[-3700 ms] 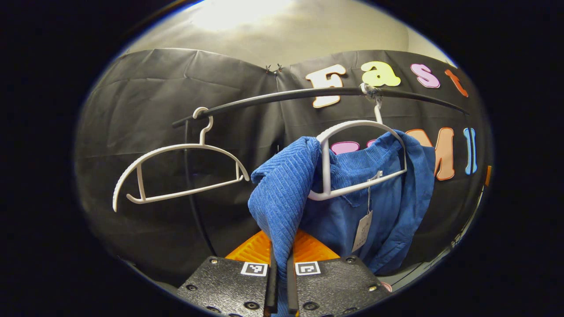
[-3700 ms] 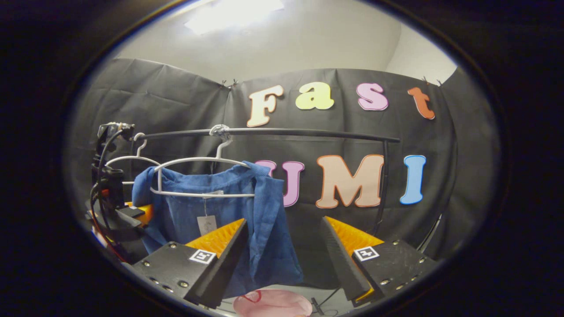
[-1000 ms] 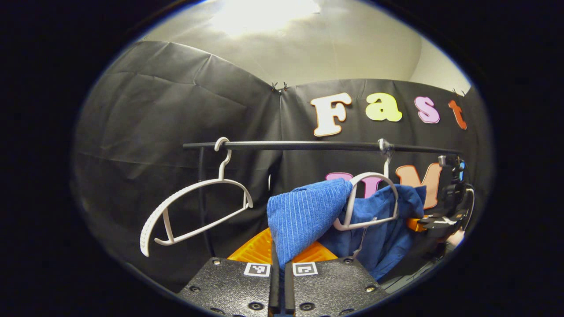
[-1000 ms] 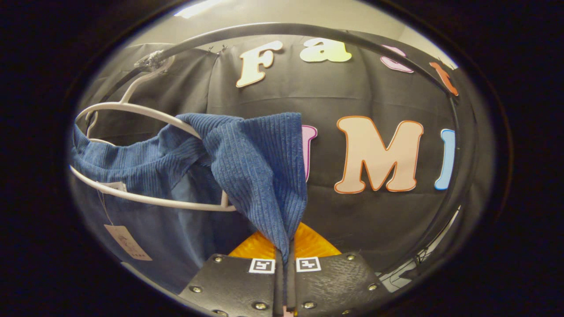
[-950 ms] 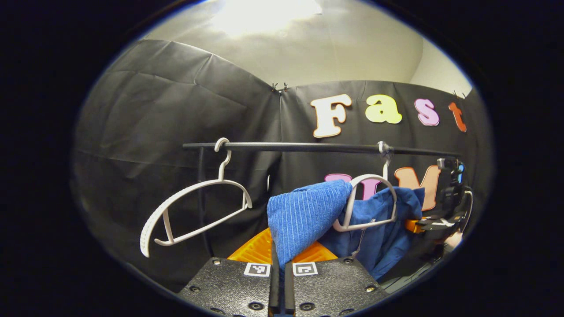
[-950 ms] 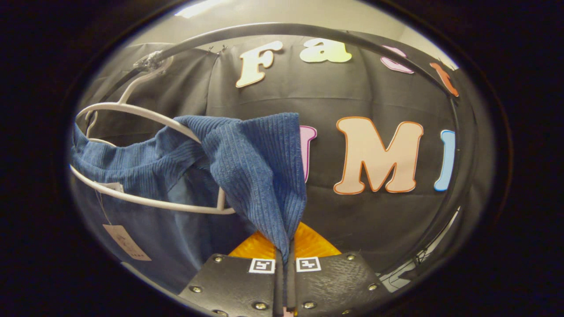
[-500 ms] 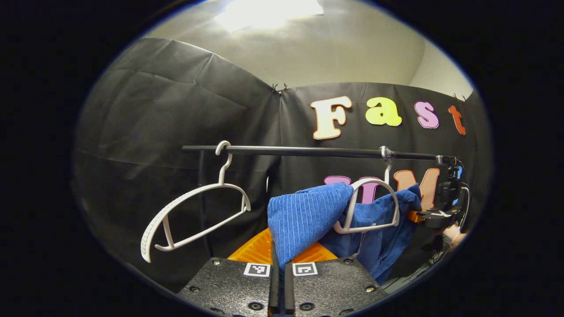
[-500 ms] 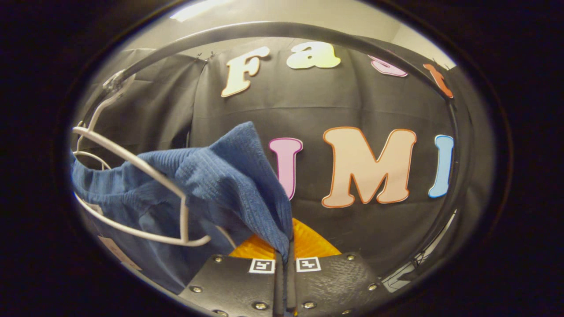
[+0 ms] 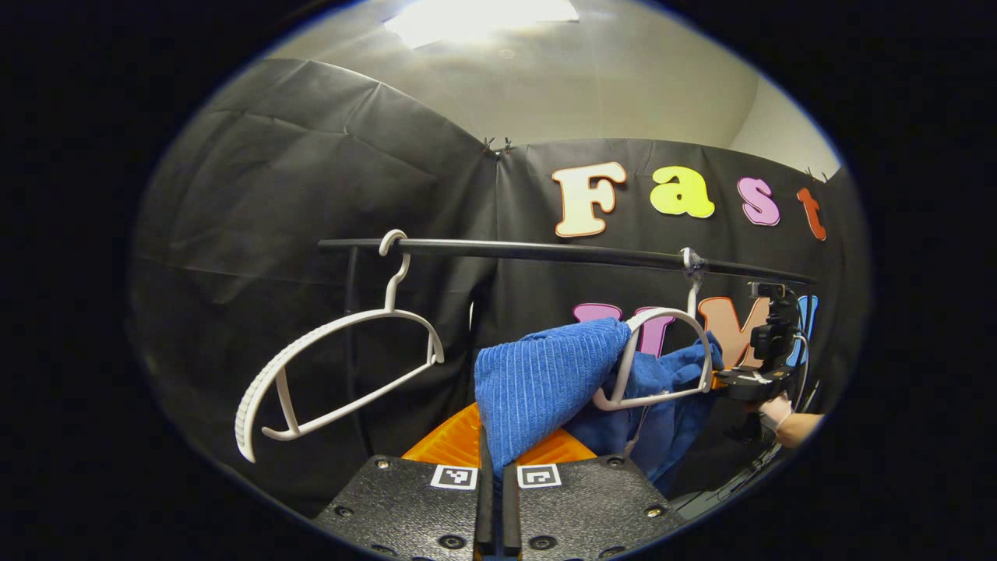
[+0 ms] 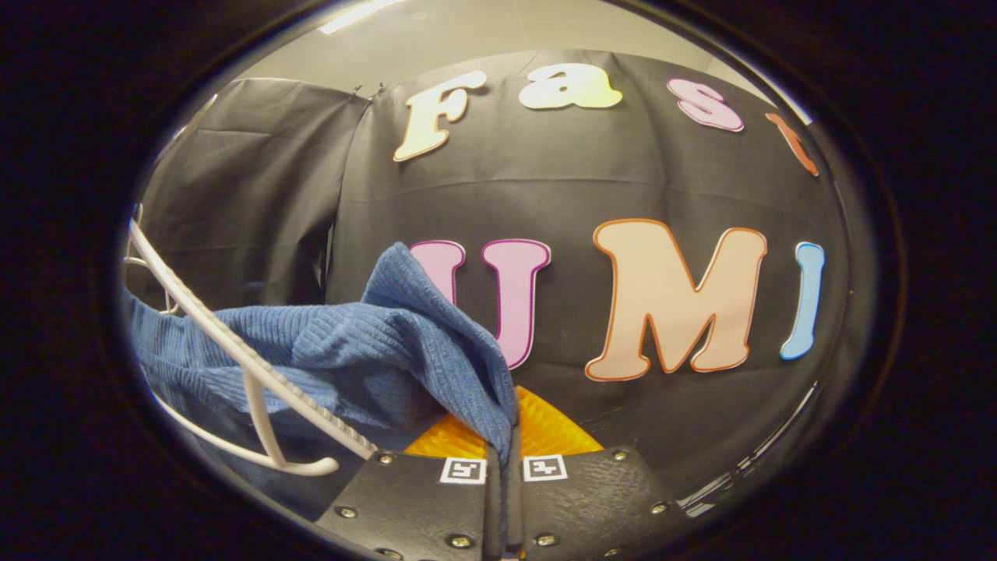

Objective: Grasp the clothes on the hanger with both hands and then place them into the laundry hamper below.

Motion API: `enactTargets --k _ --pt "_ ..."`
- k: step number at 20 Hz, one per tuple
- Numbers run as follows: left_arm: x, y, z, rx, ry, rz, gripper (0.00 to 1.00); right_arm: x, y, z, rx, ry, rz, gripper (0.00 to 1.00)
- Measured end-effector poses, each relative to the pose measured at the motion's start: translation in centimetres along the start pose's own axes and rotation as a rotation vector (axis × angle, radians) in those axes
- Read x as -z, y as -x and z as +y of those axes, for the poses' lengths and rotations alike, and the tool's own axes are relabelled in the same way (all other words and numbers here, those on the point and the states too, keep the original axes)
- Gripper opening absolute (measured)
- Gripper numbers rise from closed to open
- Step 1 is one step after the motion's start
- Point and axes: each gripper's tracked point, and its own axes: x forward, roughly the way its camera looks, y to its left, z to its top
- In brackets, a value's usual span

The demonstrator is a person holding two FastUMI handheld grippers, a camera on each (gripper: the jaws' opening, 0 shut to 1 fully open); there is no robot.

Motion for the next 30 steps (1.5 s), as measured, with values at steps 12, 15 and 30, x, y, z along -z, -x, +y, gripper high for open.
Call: enactTargets --k 12,15,30 --pt "-0.1 -1.2 0.7 -0.001 0.019 0.000 0.02 9.6 1.2 2.8 -0.087 -0.197 0.148 0.04" --pt "-0.9 -1.2 0.7 0.009 0.019 -0.016 0.02 11.5 2.4 4.4 -0.116 -0.221 0.183 0.04" --pt "-4.0 0.7 0.1 0.089 0.115 0.038 0.04 11.4 4.6 9.5 -0.240 -0.281 0.210 0.03"
